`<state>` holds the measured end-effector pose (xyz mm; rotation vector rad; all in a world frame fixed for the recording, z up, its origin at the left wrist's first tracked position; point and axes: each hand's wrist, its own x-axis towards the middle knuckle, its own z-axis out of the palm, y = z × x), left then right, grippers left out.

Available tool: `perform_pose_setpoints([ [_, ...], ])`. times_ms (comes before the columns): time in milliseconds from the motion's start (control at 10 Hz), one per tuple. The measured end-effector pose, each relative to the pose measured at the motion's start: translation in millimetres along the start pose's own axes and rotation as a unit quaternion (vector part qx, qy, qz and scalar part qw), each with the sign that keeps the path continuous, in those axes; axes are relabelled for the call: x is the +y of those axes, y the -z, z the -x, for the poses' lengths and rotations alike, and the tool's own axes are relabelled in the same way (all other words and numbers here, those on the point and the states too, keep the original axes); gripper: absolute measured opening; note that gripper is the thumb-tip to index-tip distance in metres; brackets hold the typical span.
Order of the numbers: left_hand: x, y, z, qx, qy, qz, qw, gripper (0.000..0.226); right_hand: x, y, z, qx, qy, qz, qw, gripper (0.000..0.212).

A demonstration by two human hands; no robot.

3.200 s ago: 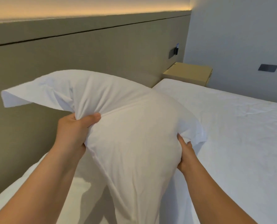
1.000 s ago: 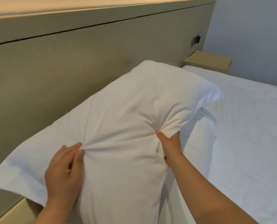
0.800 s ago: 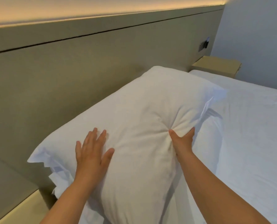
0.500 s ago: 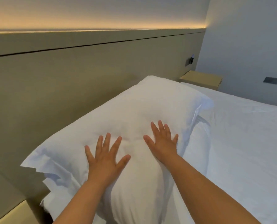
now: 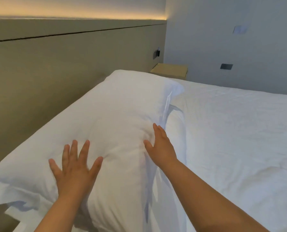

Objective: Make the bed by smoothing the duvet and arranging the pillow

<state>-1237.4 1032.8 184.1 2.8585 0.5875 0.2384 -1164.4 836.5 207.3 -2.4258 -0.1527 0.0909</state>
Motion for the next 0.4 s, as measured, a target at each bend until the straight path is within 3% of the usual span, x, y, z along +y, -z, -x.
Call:
perform_pose_setpoints([
  [200,10,31,17,-0.041,-0.001,-0.033,0.999,0.064,-4,48,48,0.052,0.068,-0.004,0.996,0.055],
  [300,10,47,62,-0.041,0.012,0.023,0.999,0.056,-5,63,86,0.098,0.089,-0.039,0.990,0.046],
  [400,0,54,129,-0.053,0.034,0.154,0.986,0.049,1,71,140,0.112,0.081,-0.144,0.980,0.038],
])
